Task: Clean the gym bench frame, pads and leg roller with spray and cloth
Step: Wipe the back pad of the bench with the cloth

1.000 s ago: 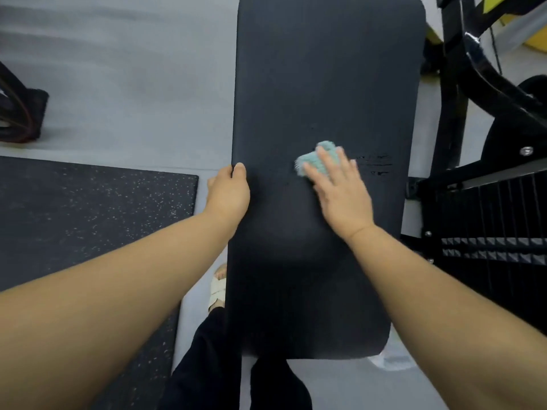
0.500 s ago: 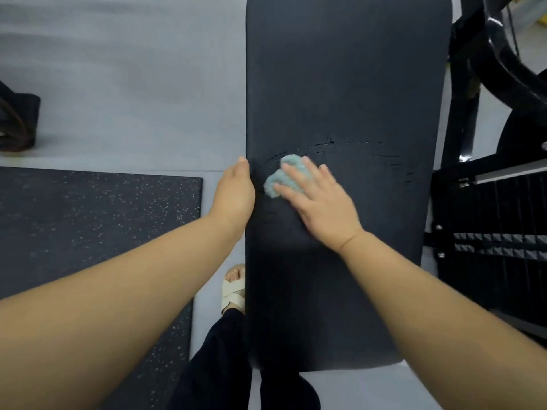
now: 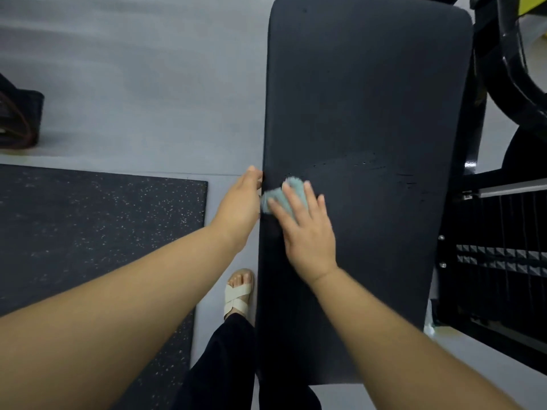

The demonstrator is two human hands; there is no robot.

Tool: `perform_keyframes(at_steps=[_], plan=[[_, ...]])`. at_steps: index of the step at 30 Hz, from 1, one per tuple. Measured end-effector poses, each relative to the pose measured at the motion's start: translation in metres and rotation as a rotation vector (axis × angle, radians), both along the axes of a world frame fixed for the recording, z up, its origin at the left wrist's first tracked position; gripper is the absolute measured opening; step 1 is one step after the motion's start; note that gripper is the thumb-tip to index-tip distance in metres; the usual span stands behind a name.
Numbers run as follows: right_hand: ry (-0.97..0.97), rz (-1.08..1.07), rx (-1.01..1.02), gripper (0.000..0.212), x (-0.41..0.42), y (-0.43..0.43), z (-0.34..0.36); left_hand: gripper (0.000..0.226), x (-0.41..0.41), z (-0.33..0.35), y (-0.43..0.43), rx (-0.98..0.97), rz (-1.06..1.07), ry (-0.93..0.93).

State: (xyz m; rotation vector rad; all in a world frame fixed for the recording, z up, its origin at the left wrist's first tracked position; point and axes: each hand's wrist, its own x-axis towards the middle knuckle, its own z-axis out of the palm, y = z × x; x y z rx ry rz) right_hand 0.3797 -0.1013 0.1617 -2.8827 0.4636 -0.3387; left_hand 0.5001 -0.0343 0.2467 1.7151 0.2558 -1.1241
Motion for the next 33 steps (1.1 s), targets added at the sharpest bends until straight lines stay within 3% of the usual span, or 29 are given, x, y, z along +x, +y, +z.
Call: perform_keyframes(at_steps=[6, 8, 12, 15, 22, 25, 30, 33], plan=[[-0.043, -0.243, 0.045, 0.046, 0.098, -0.048, 0.022, 0.045, 0.010, 0.000, -0.003, 0.001, 0.010, 0.030], [-0.051, -0.171, -0.002, 0.051, 0.078, -0.033, 0.015, 0.045, 0.011, -0.002, -0.002, -0.012, 0.017, 0.037], [0.044, 0.176, -0.054, 0.064, -0.007, 0.002, -0.001, 0.041, 0.015, 0.001, -0.005, -0.069, 0.050, 0.046], [0.041, 0.243, -0.080, 0.059, -0.001, -0.014, 0.001, 0.043, 0.018, 0.000, -0.005, -0.072, 0.045, 0.036], [-0.028, -0.176, -0.015, 0.046, 0.140, -0.071, 0.033, 0.050, 0.031, 0.007, -0.015, -0.079, -0.006, -0.017], [-0.041, -0.161, -0.009, 0.047, 0.106, -0.049, 0.024, 0.051, 0.041, 0.009, -0.021, -0.090, 0.019, -0.045], [0.068, 0.067, -0.024, 0.067, 0.000, -0.013, 0.007, 0.050, 0.048, 0.001, -0.030, -0.066, -0.020, -0.125], [0.064, 0.121, -0.038, 0.062, 0.024, -0.037, 0.012, 0.062, 0.048, -0.001, -0.034, -0.076, -0.038, -0.102]])
